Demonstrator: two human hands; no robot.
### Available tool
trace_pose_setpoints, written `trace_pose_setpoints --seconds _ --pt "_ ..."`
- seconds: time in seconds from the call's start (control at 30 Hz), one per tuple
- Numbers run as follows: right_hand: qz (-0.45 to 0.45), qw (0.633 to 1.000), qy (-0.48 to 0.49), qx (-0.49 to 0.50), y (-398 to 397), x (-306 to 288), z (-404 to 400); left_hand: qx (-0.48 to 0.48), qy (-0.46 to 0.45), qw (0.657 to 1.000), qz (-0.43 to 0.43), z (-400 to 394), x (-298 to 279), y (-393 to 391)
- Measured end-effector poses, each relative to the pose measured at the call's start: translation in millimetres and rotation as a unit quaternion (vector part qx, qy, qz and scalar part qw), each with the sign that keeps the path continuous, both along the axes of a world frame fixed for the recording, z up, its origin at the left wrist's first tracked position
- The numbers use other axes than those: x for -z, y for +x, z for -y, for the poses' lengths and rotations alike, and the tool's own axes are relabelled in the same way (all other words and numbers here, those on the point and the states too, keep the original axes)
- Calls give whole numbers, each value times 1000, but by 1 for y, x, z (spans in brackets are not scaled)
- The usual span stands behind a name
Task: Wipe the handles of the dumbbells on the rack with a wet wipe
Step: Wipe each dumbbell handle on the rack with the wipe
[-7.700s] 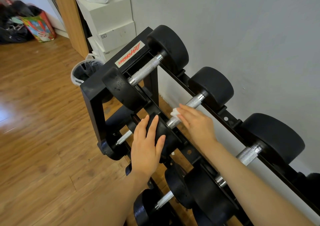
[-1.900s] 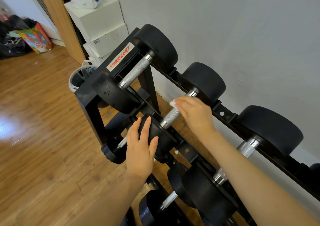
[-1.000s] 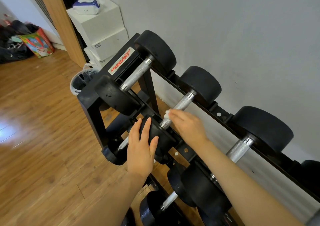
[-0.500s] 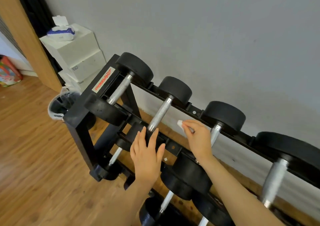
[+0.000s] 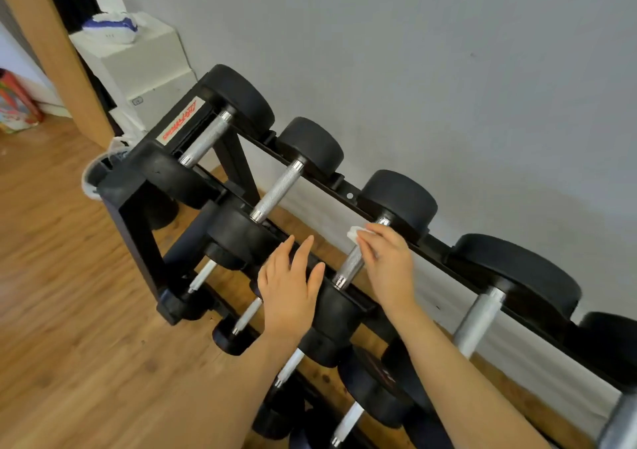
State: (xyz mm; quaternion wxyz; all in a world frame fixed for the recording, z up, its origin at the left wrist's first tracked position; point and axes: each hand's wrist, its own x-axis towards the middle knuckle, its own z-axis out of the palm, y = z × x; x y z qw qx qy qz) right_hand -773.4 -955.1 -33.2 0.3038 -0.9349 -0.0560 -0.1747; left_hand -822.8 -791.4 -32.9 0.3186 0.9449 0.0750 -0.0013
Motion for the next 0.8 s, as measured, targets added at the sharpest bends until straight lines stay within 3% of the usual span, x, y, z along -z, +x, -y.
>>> trace_pose_setpoints --seconds 0.13,0.3,0.5,0.8 --pt "38 998 -32 -27 12 2 7 -29 4 999 -14 25 6 -10" --pt "96 972 -191 -96 28 17 26 -66 -1 997 -27 31 15 -8" --pt "154 965 -176 -117 27 27 45 -85 -24 996 2 32 24 -10" --pt "144 963 -173 -151 28 31 47 -95 -42 994 23 34 24 -10"
